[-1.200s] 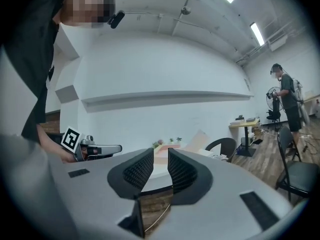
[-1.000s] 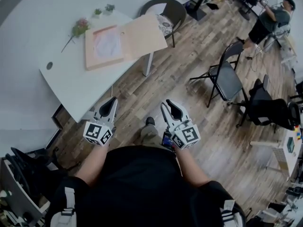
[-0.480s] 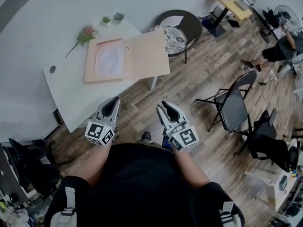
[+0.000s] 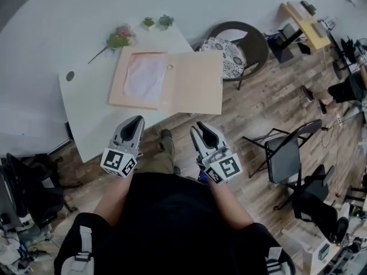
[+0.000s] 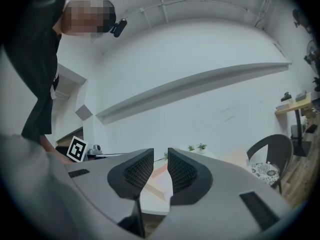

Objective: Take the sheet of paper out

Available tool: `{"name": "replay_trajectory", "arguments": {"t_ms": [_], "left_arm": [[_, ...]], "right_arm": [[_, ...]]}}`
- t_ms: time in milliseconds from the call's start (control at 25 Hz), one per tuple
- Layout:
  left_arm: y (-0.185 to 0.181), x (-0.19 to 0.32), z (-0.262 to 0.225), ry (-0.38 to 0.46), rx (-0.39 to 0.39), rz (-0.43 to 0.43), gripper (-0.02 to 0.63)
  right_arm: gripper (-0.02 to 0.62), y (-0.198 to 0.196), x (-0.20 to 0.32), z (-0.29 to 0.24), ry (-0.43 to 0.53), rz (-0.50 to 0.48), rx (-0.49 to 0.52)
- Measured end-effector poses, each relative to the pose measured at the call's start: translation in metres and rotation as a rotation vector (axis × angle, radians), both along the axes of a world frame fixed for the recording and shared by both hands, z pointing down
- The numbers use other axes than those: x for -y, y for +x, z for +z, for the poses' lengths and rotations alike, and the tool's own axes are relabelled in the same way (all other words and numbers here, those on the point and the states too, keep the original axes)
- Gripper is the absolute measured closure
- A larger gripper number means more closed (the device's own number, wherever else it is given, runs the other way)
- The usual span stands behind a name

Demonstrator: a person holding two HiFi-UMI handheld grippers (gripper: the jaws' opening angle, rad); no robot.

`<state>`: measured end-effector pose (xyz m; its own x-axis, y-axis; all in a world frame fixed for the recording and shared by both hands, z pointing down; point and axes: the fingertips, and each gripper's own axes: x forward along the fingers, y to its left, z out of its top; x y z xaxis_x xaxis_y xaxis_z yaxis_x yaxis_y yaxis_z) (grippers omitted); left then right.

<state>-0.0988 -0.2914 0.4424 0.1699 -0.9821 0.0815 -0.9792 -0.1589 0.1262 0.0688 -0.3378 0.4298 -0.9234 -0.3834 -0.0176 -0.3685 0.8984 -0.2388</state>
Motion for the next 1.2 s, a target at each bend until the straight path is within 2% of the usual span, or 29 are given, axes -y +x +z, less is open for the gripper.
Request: {"name": "replay_trajectory", "arguments": {"t_ms": [200,560,680,840,1200], "left_arm": [[-0.035,0.043,0.008,0.006,-0.027,-0.047,0.603],[-0.101,0.113,0.013,0.002,-0.003,-0.066,0.603],[-0.113,0.126,0.021,-0.004,-0.007,-0.06,0.603],[-0.123,0.133,0.033,-0.015,0.0,-0.058,0.603],[-0.139,0.141,0.057,-0.076,-0.057,-0.096,0.603]], "right_arm": [[0.5,-0.04,0.047,-0.002,-0.009,-0.06,-0.029],[0.5,-0.124,0.134,0.018,-0.118,-0.146,-0.12],[0.5,-0.149,0.161,0.032,-0.224,-0.16,-0.14],[0.497,-0.177,0.197,0.055,-0.424,-0.168,-0.143],[0.479,-0.235,0.252,0.127,-0.741,-0.255,-0.254]]}}
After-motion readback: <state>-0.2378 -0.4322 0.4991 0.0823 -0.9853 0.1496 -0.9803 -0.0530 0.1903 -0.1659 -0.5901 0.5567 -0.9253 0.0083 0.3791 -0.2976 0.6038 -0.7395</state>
